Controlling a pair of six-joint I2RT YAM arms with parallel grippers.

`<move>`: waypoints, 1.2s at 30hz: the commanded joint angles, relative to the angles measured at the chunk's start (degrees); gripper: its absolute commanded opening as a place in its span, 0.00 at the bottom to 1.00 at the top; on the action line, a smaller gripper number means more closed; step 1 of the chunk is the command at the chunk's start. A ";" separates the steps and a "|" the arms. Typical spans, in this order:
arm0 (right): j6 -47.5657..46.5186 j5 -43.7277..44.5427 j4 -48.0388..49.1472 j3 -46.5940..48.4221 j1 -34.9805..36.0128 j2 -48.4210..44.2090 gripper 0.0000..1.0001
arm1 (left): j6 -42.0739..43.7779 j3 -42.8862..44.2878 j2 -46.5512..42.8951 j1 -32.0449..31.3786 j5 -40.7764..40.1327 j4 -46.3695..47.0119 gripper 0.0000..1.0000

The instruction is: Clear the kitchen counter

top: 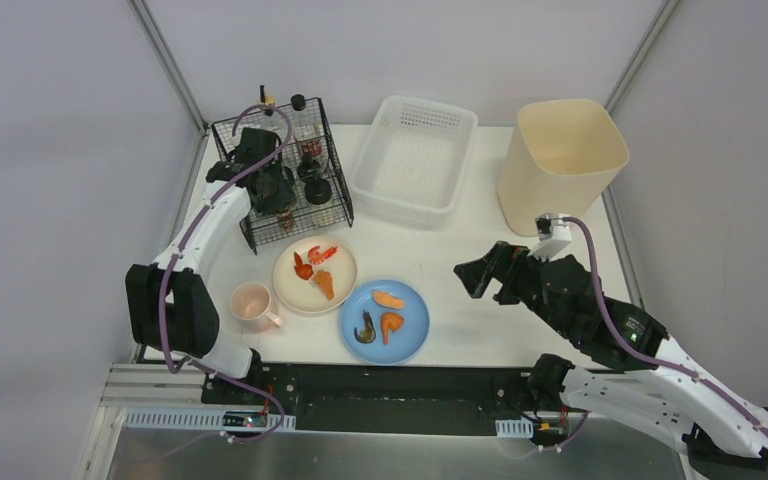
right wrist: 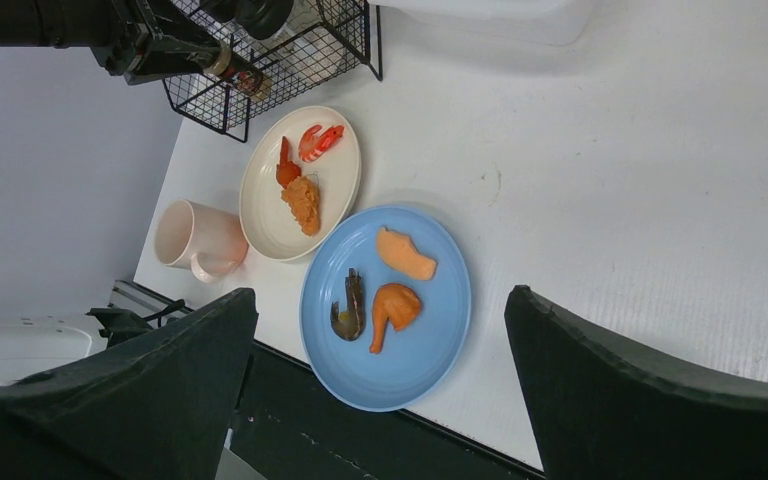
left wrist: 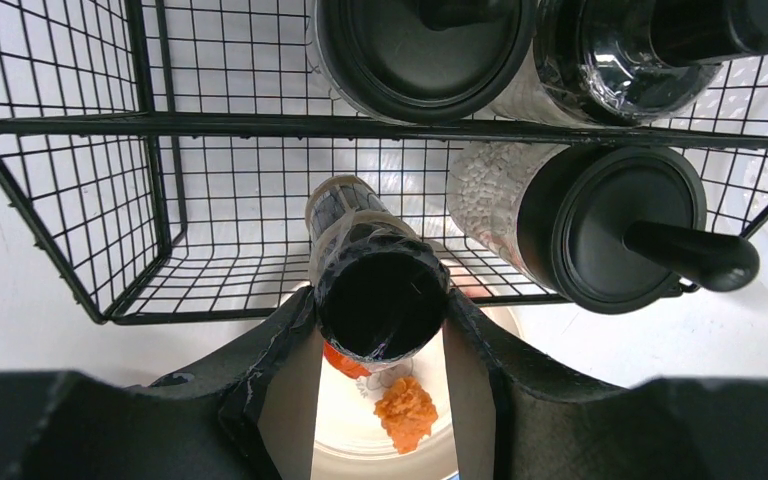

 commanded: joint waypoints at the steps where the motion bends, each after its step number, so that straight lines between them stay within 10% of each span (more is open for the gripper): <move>1: -0.93 0.29 1.28 0.59 -0.03 -0.03 0.99 | -1.87 -0.46 0.93 0.47 0.31 2.19 0.09; 16: -0.50 0.41 0.78 -0.39 -0.02 0.14 0.99 | -2.17 -1.45 1.05 0.64 -0.08 2.41 0.74; 36: -1.14 -6.11 4.90 0.38 0.72 9.43 0.99 | 0.73 -2.09 -15.51 0.07 12.85 -3.52 0.82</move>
